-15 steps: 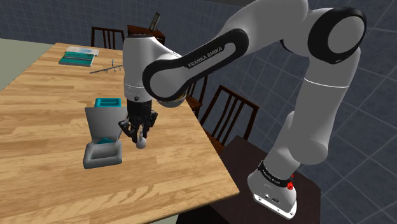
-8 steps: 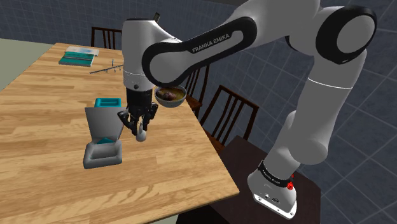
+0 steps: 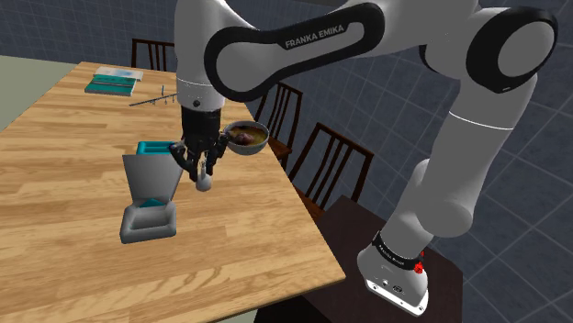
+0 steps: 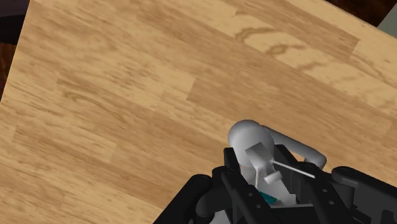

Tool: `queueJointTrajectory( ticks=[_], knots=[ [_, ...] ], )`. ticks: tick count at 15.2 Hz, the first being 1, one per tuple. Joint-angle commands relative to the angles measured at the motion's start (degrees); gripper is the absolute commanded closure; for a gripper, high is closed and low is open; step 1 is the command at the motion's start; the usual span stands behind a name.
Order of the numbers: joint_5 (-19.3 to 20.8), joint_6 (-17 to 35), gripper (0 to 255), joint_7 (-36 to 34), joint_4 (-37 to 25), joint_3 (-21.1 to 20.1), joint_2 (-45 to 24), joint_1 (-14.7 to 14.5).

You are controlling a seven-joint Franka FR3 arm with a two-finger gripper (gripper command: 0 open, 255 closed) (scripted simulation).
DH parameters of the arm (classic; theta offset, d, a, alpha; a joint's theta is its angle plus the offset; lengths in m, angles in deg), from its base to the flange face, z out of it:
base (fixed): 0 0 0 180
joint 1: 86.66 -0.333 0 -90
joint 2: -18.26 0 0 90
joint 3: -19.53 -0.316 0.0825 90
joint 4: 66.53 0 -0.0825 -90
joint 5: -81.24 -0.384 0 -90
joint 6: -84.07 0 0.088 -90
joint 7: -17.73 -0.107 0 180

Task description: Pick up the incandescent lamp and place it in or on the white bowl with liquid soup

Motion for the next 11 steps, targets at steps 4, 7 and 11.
queueJointTrajectory(
  ticks=[4, 7, 11],
  knots=[
    [-0.4, -1.0, 255, 4.2, 0.0, 1.7, 0.9, 2.3],
    [-0.4, -1.3, 255, 8.1, -0.2, 3.5, 0.9, 4.5],
    [-0.1, -1.9, 255, 13.2, -1.5, 5.8, 0.0, 7.3]
  ],
)
